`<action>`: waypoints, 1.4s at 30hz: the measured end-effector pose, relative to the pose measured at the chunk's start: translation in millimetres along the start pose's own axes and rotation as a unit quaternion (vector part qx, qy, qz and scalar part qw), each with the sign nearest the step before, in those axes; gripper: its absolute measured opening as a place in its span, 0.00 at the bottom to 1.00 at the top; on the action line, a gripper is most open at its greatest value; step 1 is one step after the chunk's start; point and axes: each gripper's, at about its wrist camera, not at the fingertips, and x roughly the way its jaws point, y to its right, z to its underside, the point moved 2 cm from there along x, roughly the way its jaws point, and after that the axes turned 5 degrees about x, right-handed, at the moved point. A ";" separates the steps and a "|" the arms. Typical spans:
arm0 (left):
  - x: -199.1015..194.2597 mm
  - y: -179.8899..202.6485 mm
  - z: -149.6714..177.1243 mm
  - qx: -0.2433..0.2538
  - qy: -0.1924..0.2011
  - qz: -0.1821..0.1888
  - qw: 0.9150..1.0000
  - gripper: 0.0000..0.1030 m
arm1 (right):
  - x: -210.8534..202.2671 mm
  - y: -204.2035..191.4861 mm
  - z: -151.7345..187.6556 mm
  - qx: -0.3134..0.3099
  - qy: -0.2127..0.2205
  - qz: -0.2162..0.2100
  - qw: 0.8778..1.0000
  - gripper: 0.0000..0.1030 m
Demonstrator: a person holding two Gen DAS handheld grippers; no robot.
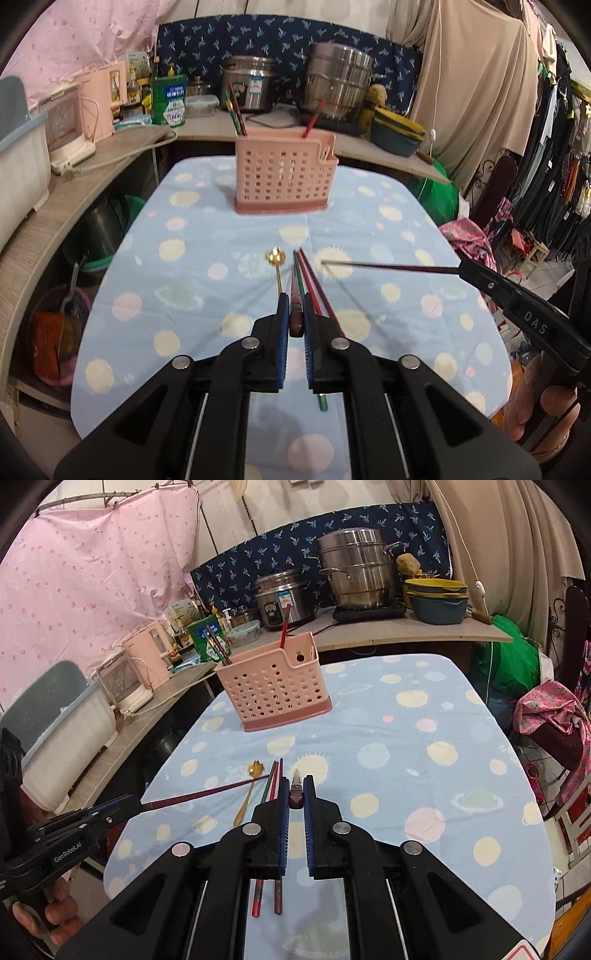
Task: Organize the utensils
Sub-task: 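Lift both held chopsticks and carry them over the pink basket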
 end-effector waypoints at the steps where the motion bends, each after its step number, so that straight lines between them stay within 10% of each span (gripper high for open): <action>1: -2.7 -0.7 -7.8 0.000 0.008 -0.002 1.000 0.07 | -2.1 0.1 -5.6 0.001 0.006 -0.002 1.000 0.07; 42: -3.7 -60.1 -295.5 -0.026 0.244 -0.070 0.967 0.07 | 61.4 -37.4 -266.0 0.051 0.202 -0.083 0.975 0.07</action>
